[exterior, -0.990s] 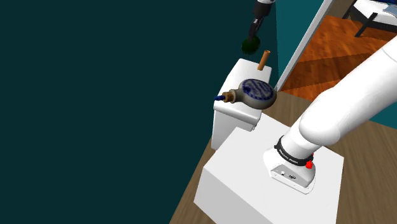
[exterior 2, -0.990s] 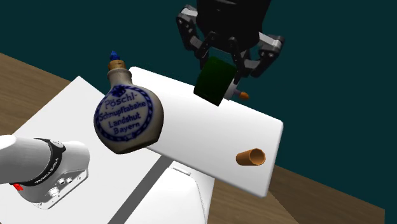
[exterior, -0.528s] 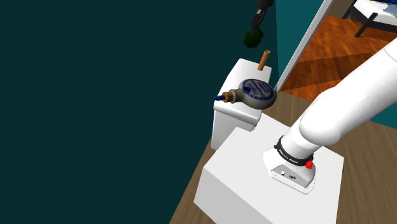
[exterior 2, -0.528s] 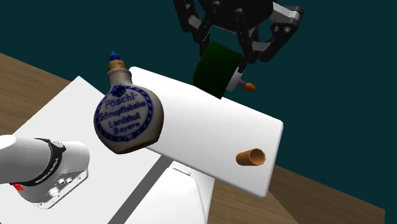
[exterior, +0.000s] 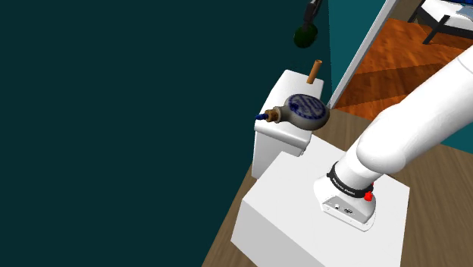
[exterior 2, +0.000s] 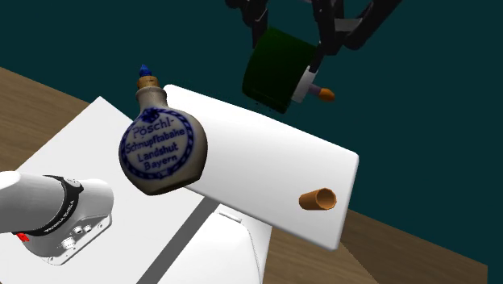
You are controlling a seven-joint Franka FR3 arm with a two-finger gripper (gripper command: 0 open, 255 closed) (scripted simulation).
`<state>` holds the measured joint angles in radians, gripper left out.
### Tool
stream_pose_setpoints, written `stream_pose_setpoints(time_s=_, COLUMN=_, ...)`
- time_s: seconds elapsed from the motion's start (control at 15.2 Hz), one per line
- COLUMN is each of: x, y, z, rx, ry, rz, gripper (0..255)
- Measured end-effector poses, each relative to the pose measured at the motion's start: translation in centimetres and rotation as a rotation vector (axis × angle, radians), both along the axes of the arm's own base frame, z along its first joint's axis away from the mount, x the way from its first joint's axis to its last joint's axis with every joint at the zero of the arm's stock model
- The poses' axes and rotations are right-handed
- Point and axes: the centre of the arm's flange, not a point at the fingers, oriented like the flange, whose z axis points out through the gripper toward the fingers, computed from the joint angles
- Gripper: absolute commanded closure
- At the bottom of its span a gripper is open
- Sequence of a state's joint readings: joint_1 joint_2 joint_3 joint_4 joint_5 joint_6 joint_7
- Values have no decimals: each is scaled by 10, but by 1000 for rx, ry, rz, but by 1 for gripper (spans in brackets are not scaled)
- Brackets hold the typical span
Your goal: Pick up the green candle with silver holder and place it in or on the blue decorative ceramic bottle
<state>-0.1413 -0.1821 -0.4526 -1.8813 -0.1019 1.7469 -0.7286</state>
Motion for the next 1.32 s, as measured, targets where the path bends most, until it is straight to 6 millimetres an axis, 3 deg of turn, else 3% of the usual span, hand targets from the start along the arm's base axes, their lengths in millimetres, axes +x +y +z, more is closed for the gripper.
stream_pose_setpoints(time_s=0.26, x=-23, y=30, z=10, rx=1, ry=0, rz=0, gripper=255)
stream_pose_setpoints(time_s=1.12, x=-129, y=163, z=35, rx=0, ry=-1, rz=1, gripper=255)
stream_pose_setpoints(time_s=1.32, x=-146, y=188, z=36, rx=0, ry=-1, rz=1, gripper=255)
